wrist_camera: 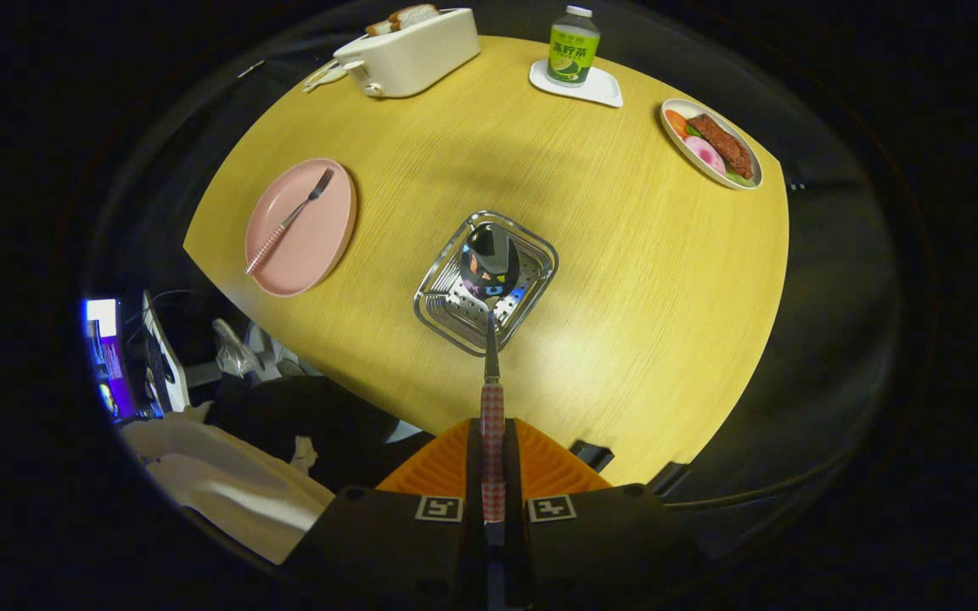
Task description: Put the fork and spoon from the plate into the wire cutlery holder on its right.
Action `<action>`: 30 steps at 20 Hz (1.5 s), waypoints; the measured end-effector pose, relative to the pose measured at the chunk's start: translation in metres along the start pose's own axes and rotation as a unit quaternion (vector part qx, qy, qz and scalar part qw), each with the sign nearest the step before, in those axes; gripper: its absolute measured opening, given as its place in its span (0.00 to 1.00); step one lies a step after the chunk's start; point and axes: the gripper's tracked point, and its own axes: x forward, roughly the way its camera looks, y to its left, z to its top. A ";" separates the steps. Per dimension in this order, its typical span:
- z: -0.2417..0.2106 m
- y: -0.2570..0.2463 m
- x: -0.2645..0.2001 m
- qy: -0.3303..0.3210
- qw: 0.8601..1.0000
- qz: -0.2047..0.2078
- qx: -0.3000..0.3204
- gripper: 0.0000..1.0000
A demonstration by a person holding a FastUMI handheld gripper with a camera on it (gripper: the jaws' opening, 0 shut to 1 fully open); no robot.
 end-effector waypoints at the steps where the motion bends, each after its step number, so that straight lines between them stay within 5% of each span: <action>1: 0.001 -0.001 0.003 0.016 1.000 0.003 -0.005 0.13; 14: 0.027 -0.008 0.024 0.083 0.996 0.018 0.020 0.21; 16: 0.032 -0.007 0.024 0.065 0.997 0.022 0.026 0.32; 17: 0.037 -0.007 0.020 0.051 0.998 0.026 0.032 0.55; 19: 0.045 -0.006 0.013 0.020 0.998 0.030 0.048 0.84; 21: 0.054 -0.004 0.001 -0.017 0.997 0.037 0.070 0.95; 30: 0.061 0.005 -0.059 -0.179 0.973 0.039 0.141 1.00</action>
